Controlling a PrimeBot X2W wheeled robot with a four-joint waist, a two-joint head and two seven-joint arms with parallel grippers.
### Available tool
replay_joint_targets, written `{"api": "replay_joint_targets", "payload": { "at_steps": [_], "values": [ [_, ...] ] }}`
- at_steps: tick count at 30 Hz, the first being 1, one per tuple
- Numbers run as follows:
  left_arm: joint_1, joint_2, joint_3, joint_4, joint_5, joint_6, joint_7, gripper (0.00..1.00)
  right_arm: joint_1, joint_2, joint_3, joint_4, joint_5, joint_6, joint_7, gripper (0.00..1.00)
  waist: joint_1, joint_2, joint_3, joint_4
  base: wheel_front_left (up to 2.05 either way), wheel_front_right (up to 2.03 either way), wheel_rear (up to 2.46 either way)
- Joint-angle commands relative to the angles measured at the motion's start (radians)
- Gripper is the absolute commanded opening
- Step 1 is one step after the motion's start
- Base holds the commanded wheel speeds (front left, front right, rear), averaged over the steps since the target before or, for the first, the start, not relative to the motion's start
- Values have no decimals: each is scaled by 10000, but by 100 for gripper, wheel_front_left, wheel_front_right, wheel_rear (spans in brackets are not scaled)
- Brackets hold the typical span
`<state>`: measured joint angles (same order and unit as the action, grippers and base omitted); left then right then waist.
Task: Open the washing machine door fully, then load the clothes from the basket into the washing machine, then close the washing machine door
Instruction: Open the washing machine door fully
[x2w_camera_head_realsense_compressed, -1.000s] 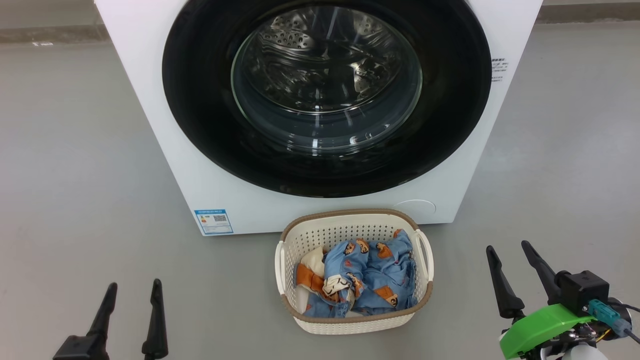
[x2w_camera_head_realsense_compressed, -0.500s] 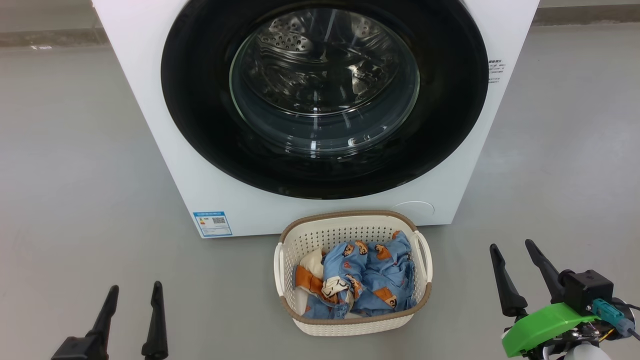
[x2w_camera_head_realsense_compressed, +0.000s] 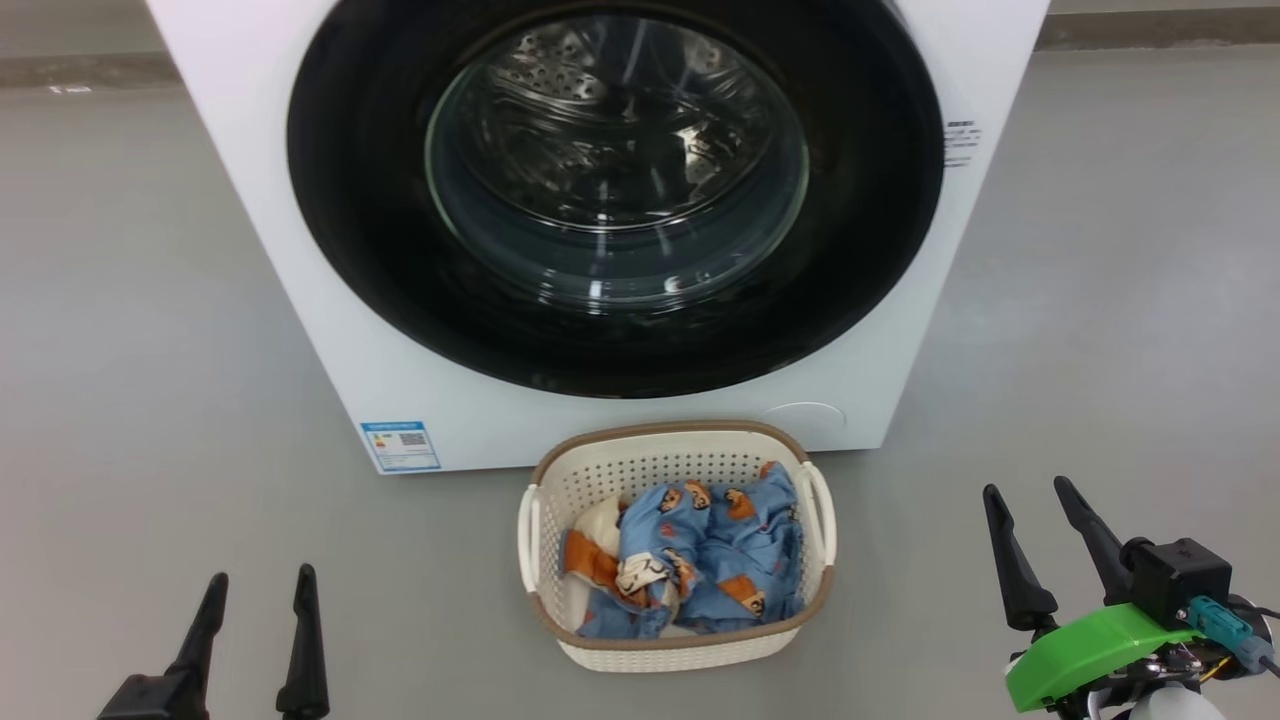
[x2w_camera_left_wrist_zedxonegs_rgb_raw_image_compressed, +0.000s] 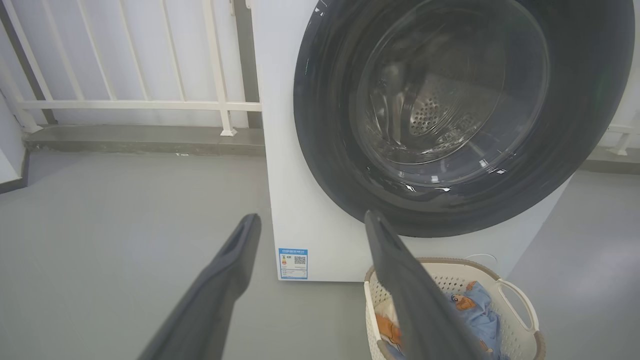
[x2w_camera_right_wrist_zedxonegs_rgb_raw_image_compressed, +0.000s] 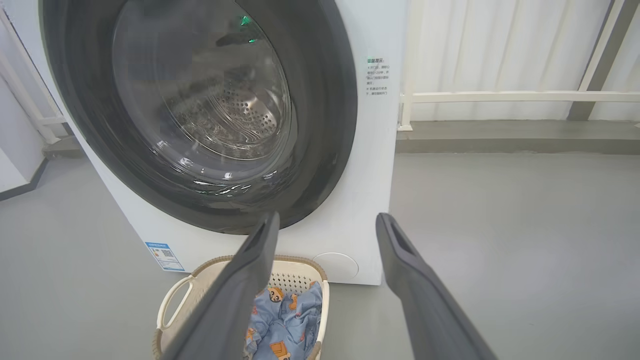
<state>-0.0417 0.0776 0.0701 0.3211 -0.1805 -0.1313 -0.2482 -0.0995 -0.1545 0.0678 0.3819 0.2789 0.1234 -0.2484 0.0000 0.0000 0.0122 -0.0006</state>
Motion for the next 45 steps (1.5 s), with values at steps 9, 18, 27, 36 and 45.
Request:
{"api": "replay_joint_targets", "payload": {
  "at_steps": [9, 18, 27, 36, 45],
  "values": [
    [-470, 186, 350, -179, 59, 6, -136, 100, -278, -106, 173, -297, -63, 73, -134, 100, 0, 0, 106, -30, 123, 123, -245],
    [-537, 210, 349, -194, 33, 6, -136, 100, -319, -94, 141, -332, -63, 73, -134, 100, 0, 0, 204, -47, 123, 123, -246],
    [-541, 186, 295, -332, -268, 6, -136, 100, -342, -79, 146, -335, -62, 73, -134, 100, 0, 0, 265, -65, 110, 110, -221],
    [-575, 230, 219, -288, -374, 6, -136, 100, -390, -76, 143, -344, -67, 73, -134, 100, 0, 0, 326, -43, 49, 49, -99],
    [-561, 208, 200, -247, -445, 6, -136, 100, -439, -89, 160, -320, -56, 73, -134, 100, 0, 0, 377, 1, 2, 2, -4]
  ]
}}
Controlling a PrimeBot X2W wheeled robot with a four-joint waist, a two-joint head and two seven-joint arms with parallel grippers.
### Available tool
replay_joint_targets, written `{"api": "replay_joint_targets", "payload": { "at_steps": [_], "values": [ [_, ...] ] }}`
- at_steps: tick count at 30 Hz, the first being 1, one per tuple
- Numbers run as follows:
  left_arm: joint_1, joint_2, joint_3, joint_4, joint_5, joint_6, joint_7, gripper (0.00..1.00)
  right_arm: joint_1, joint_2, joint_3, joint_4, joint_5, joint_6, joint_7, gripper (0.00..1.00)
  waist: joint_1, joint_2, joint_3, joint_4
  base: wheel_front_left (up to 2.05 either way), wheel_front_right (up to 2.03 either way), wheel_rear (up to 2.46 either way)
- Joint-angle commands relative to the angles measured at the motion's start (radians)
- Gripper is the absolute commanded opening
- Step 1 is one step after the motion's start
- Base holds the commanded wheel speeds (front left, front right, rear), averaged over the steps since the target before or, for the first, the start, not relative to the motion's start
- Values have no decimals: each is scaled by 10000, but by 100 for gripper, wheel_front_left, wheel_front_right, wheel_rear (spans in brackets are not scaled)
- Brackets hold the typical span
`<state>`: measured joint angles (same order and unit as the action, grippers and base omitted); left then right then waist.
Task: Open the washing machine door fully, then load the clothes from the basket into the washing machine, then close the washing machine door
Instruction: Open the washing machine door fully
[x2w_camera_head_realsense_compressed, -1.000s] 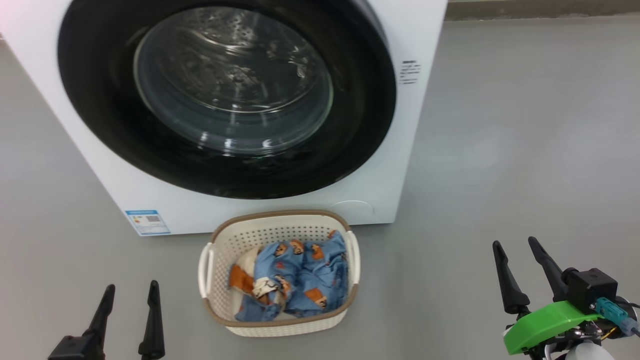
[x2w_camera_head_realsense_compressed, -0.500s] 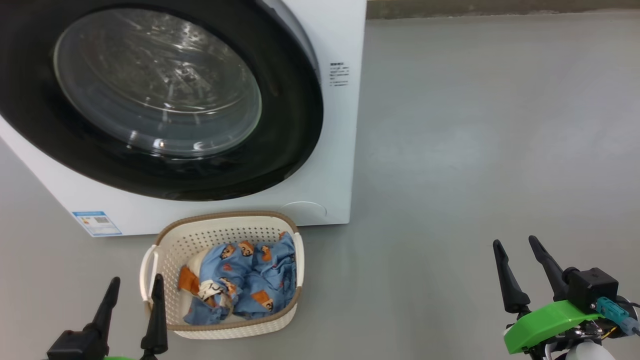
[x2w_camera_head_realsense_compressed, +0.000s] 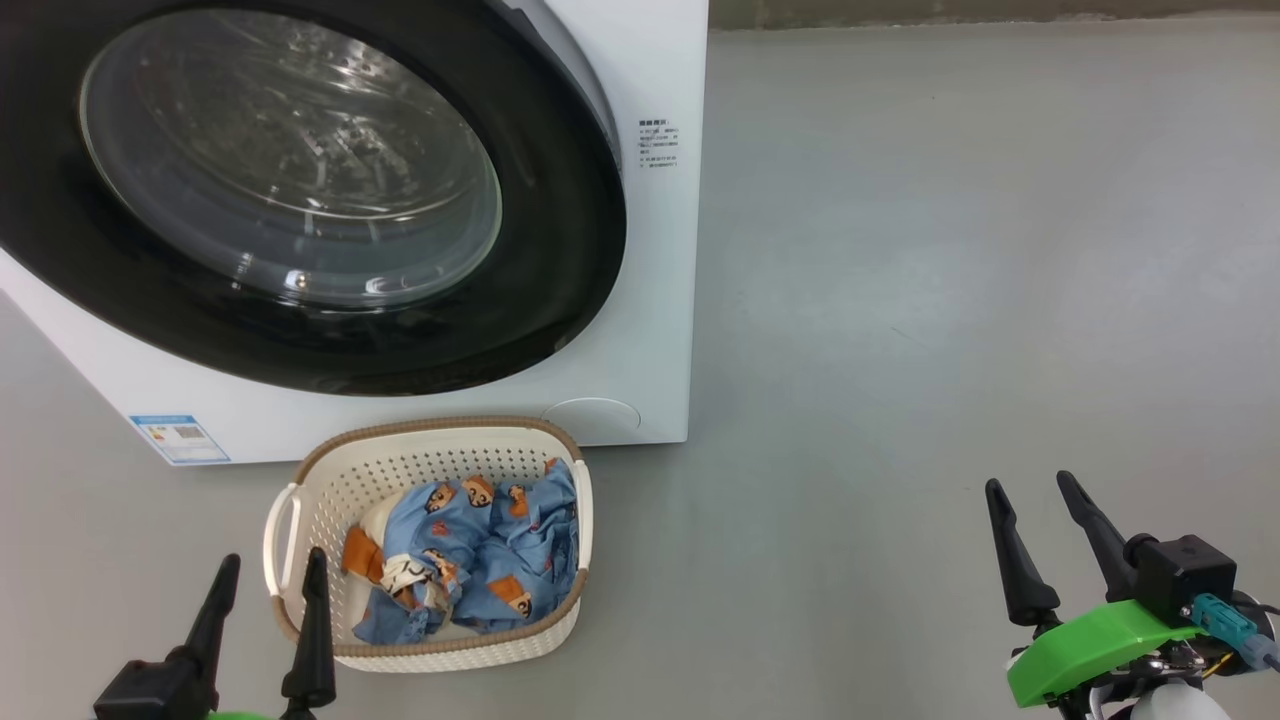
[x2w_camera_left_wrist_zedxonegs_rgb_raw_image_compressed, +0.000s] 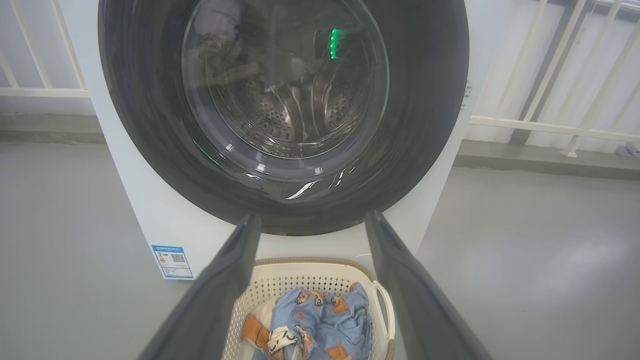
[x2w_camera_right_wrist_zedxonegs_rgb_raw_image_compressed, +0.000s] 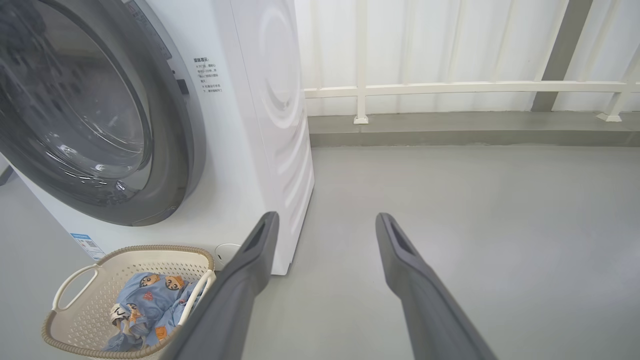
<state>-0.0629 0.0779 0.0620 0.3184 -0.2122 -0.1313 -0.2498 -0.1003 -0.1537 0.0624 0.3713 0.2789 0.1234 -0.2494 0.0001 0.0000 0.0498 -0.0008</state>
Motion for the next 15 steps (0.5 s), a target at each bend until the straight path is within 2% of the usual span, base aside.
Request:
{"api": "replay_joint_targets", "payload": {
  "at_steps": [1, 6, 7, 8, 9, 11, 12, 15],
  "values": [
    [-342, 197, 277, -215, -135, 6, -120, 100, -444, -100, 218, -209, -51, 73, -124, 100, 0, 0, 8, 8, 0, 0, 0],
    [-346, 163, 230, -185, -185, 6, -120, 100, -535, -50, 219, -217, 84, 73, -124, 100, -1, 0, 81, 71, 0, 0, 0],
    [-349, 152, 223, -184, -196, 6, -120, 100, -564, -17, 211, -222, 186, 73, -124, 81, -1, 0, 98, 89, 0, 0, 0],
    [-349, 137, 225, -180, -209, 6, -120, 100, -597, 17, 200, -219, 312, 73, -124, 53, -1, 0, 116, 106, 0, 0, 0],
    [-348, 122, 223, -182, -219, 6, -120, 100, -638, 36, 199, -214, 433, 73, -124, 35, -1, 0, 136, 124, 0, 0, 0],
    [-336, 81, 212, -191, -243, 6, -120, 100, -754, 125, 169, -226, 830, 73, -124, 10, -1, 0, 180, 158, 0, 0, 0],
    [-326, 56, 202, -197, -253, 6, -120, 100, -828, 181, 151, -234, 1086, 73, -124, 0, -1, 0, 202, 174, 0, 0, 0],
    [-305, -19, 164, -212, -297, 6, -120, 100, -1148, 343, 89, -295, 2036, 73, -124, 0, -1, 0, 294, 222, 0, 0, 0]
  ]
}}
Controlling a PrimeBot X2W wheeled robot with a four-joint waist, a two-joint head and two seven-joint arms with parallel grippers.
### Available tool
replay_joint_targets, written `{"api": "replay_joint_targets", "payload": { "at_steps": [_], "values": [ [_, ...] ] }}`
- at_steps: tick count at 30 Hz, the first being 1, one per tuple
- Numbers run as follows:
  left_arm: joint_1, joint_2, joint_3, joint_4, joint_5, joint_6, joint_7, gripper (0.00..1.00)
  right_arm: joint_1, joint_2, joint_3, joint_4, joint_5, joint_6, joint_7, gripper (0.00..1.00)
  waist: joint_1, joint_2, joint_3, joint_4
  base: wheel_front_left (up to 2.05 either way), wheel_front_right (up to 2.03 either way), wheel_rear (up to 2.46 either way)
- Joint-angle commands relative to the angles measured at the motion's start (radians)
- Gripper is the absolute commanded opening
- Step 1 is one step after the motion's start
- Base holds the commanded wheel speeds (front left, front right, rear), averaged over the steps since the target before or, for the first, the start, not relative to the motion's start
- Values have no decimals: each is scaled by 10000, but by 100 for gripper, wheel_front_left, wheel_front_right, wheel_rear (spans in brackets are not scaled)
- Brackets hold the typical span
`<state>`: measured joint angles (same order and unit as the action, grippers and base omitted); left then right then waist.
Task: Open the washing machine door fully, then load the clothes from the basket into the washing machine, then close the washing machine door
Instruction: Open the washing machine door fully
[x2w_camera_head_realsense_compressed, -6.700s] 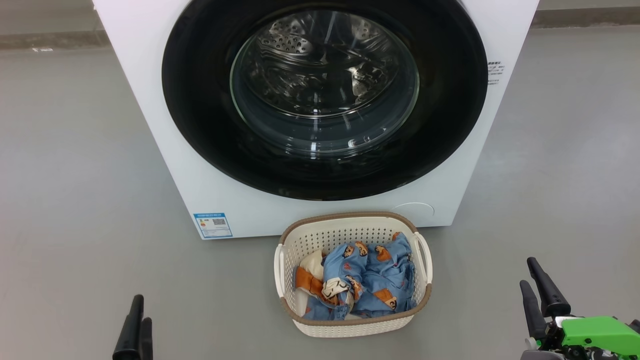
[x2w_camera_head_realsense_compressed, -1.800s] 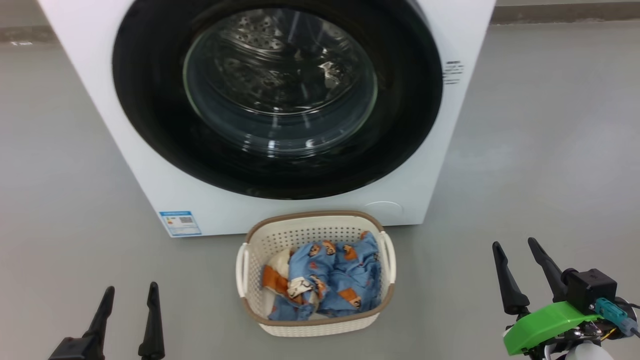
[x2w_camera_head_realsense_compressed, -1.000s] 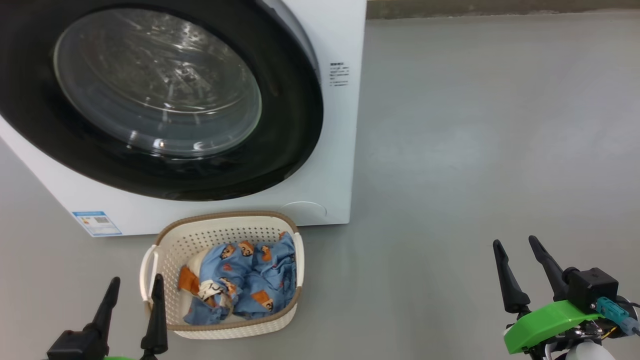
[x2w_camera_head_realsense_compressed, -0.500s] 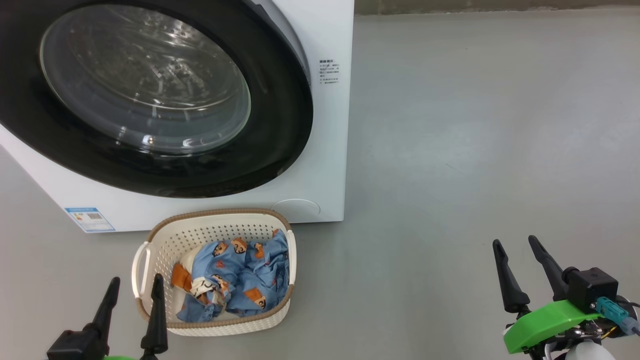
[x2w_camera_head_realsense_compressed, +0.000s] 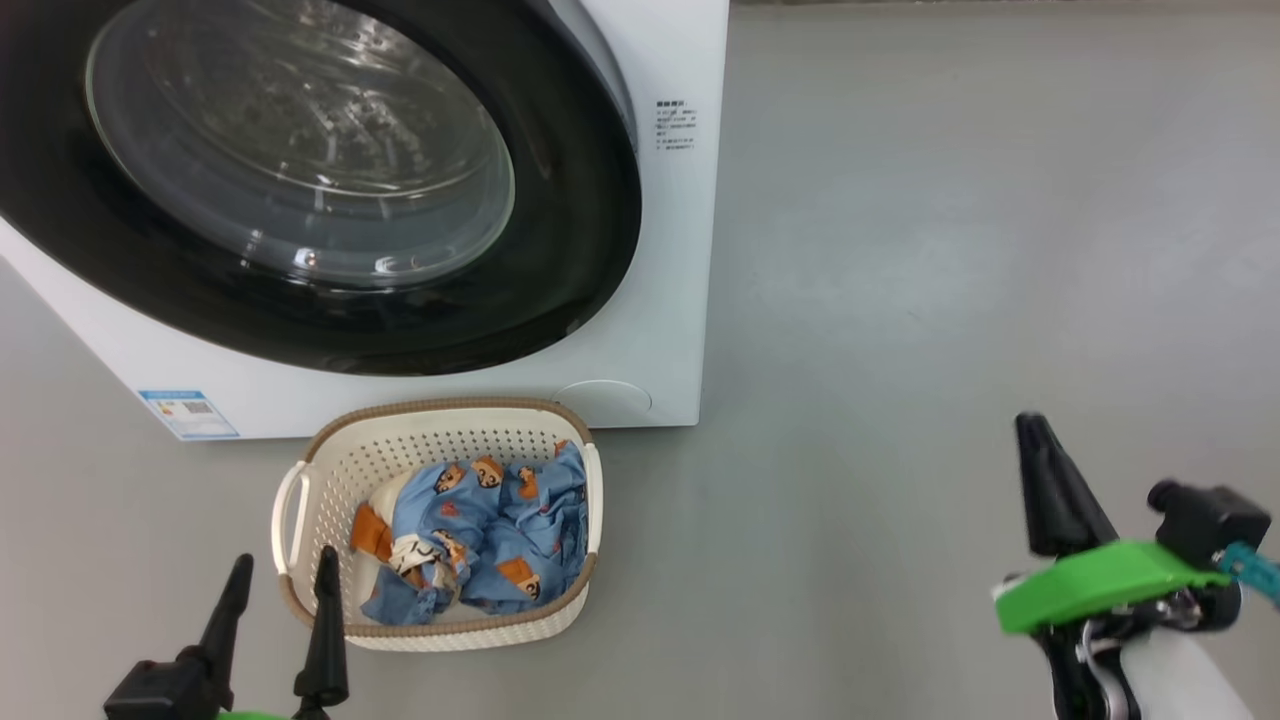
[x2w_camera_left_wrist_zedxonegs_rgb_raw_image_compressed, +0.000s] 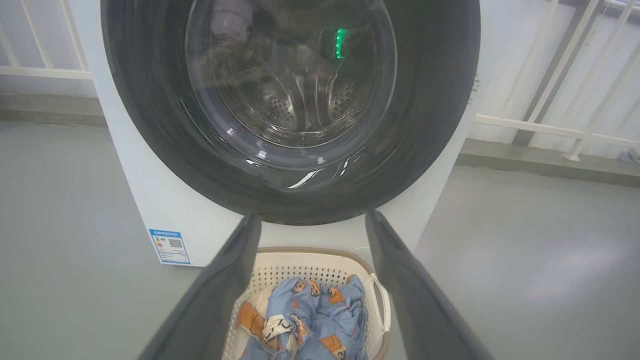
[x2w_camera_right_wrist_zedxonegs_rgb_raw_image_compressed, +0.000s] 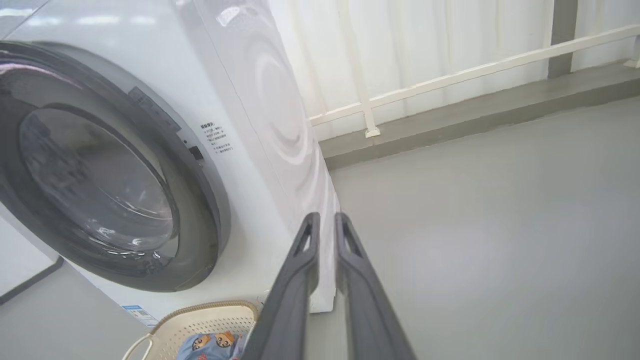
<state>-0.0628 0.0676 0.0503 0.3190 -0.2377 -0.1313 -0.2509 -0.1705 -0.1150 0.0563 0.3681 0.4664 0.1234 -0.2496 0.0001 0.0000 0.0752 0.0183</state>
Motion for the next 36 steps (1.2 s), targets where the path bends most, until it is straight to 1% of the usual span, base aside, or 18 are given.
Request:
{"api": "replay_joint_targets", "payload": {
  "at_steps": [1, 3, 5, 9, 12, 15, 16, 19, 21, 22, 23, 26, 31, 36],
  "values": [
    [-307, 62, 264, -221, -58, 6, -109, 100, -581, -30, 144, -271, 456, 73, -122, 0, 0, 0, 80, 54, 0, 0, 0],
    [-348, 24, 213, -238, -83, 6, -109, 100, -903, 6, 129, -350, 1132, 73, -122, 0, 0, 0, 196, 116, 0, 0, 0],
    [-414, -9, 147, -256, -105, 6, -109, 100, -1272, 57, 61, -444, 2061, 73, -122, 0, 0, 0, 317, 200, 0, 0, 0],
    [-611, -62, 27, -311, -157, 6, -109, 100, -2117, -96, 75, -728, 3961, 73, -122, 0, 0, 0, 617, 429, 0, 0, 0],
    [-779, -98, -89, -369, -204, 6, -109, 100, -2735, -418, 200, -922, 5430, 73, -122, 0, 0, 0, 870, 678, 0, 0, 0],
    [-940, -131, -200, -432, -293, 6, -109, 100, -3310, -885, 427, -1077, 6863, 73, -122, 0, 0, 0, 1147, 969, 0, 0, 0],
    [-940, -131, -200, -432, -293, 6, -109, 100, -3310, -885, 427, -1077, 6863, 73, -122, 0, 0, 0, 1147, 969, 0, 0, 0],
    [-1093, -153, -333, -470, -397, 6, -109, 100, -3865, -1505, 889, -1195, 8112, 73, -113, 0, 0, 0, 1424, 1282, 0, 0, 0],
    [-1179, -162, -402, -493, -465, 6, -109, 100, -4247, -1833, 1109, -1295, 8986, 73, 79, 0, 0, 0, 1614, 1464, 0, 0, 0],
    [-1221, -165, -446, -503, -504, 6, -109, 100, -4440, -1988, 1164, -1360, 9376, 73, 217, 0, 0, 0, 1712, 1549, 0, 0, 0],
    [-1324, -168, -563, -524, -667, 6, -109, 100, -4826, -2271, 1267, -1495, 10043, 73, 620, 0, 0, 0, 1918, 1713, 0, 0, 0],
    [-1499, -170, -744, -570, -870, 6, -109, 100, -5381, -2598, 1314, -1703, 10843, 73, 1422, 0, 0, 0, 2238, 1945, 0, 0, 0],
    [-1767, -172, -1001, -666, -1136, 6, -109, 100, -6206, -3031, 1545, -1655, 11367, 73, 2968, 0, 0, 0, 2730, 2292, 0, 0, 0],
    [-1976, -172, -1308, -778, -1403, 66, -109, 100, -6885, -3247, 1661, -1439, 11771, 73, 4567, 0, 0, 0, 3179, 2623, 0, 0, 0]
  ]
}}
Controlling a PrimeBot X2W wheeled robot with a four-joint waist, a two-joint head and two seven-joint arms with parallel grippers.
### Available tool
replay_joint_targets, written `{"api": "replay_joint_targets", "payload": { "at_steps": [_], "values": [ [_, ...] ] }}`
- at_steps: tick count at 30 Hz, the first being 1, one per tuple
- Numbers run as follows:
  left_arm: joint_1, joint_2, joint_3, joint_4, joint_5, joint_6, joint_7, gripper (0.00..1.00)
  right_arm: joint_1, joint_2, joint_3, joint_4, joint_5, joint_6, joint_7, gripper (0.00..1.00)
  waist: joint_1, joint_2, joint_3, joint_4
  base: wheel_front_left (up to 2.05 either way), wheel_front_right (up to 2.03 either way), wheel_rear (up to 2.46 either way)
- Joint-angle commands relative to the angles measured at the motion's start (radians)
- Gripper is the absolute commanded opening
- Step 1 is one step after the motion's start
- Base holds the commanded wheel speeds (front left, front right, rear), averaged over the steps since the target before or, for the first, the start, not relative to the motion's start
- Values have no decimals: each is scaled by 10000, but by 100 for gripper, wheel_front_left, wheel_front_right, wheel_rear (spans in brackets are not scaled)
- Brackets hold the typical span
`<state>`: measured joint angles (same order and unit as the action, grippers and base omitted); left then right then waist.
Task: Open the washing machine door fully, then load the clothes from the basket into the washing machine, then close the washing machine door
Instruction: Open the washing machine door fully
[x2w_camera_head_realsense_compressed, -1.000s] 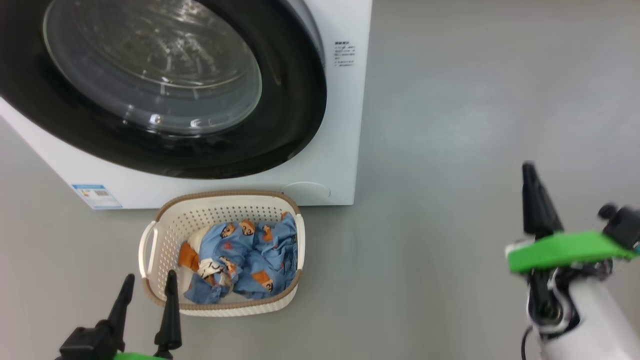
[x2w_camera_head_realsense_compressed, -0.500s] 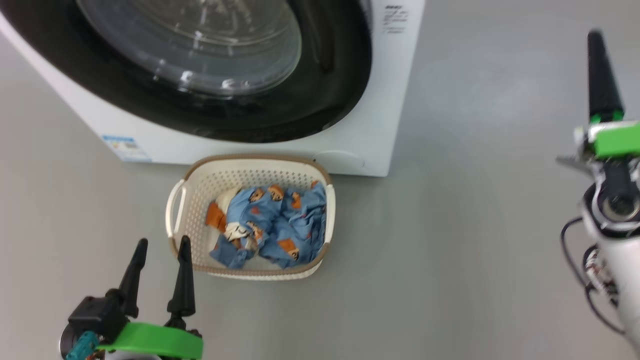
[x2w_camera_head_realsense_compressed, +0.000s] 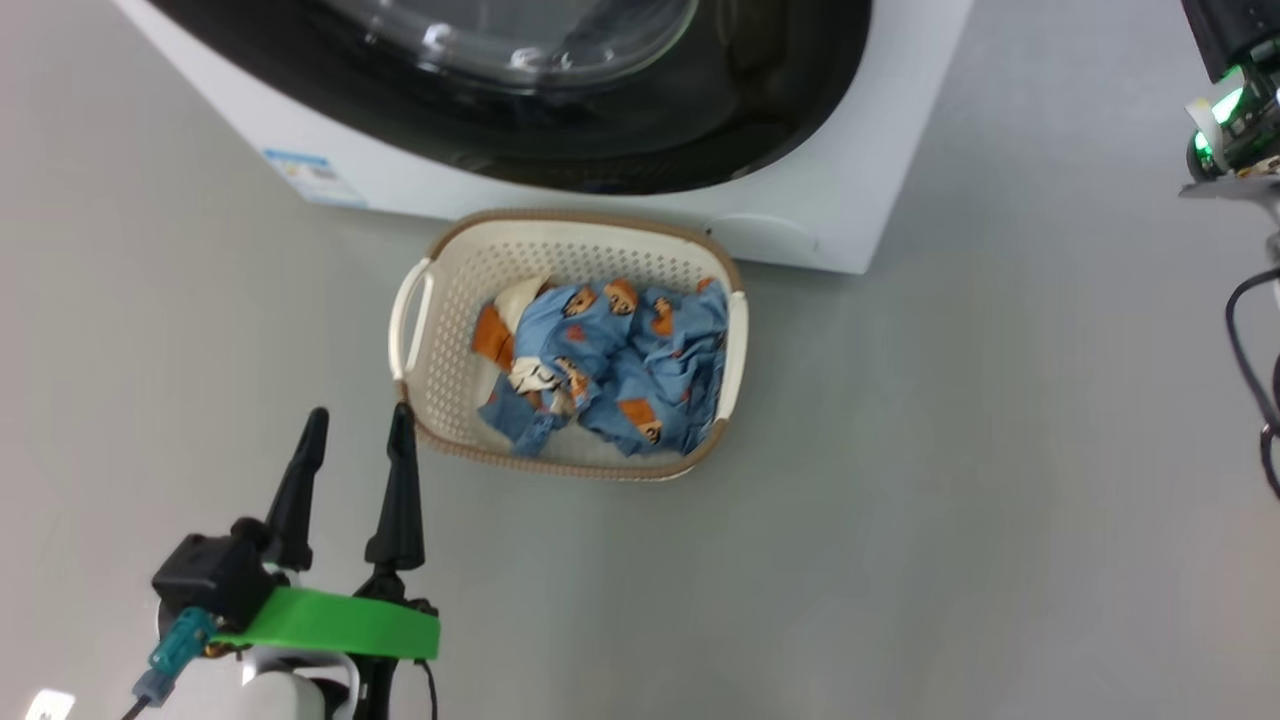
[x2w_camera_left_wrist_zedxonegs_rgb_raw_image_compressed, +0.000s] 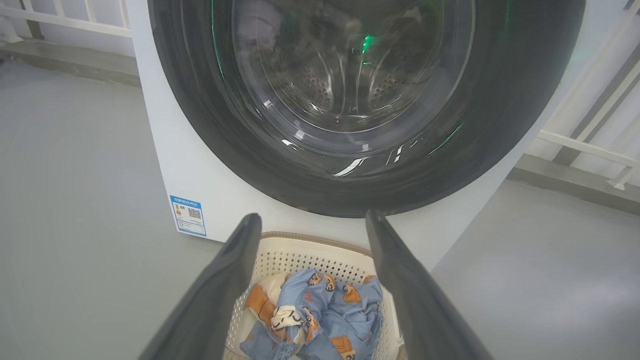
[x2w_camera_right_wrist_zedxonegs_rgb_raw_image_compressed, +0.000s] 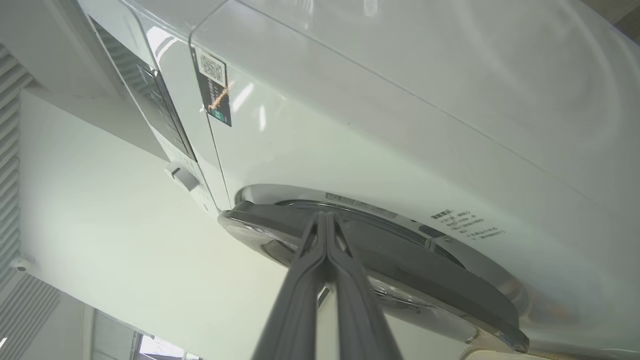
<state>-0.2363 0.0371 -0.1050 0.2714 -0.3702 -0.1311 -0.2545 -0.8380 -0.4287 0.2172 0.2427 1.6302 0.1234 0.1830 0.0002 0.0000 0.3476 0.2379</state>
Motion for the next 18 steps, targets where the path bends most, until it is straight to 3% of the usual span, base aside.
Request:
{"api": "replay_joint_targets", "payload": {
  "at_steps": [1, 10, 18],
  "values": [
    [-280, 133, 188, -318, -130, 78, -72, 100, -324, -142, 42, -128, 219, 73, 554, 0, -1, 0, 540, 486, 0, 0, 0],
    [-603, 132, -333, -440, -479, 183, -72, 100, -1348, -281, -51, 736, 695, 73, 3034, 0, -1, 0, 1218, 895, 0, 0, 0],
    [-880, 132, -748, -575, -778, 232, -72, 100, -2362, -138, -91, 1322, 406, 73, 3927, 0, -1, 0, 1814, 1188, 0, 0, 0]
  ]
}}
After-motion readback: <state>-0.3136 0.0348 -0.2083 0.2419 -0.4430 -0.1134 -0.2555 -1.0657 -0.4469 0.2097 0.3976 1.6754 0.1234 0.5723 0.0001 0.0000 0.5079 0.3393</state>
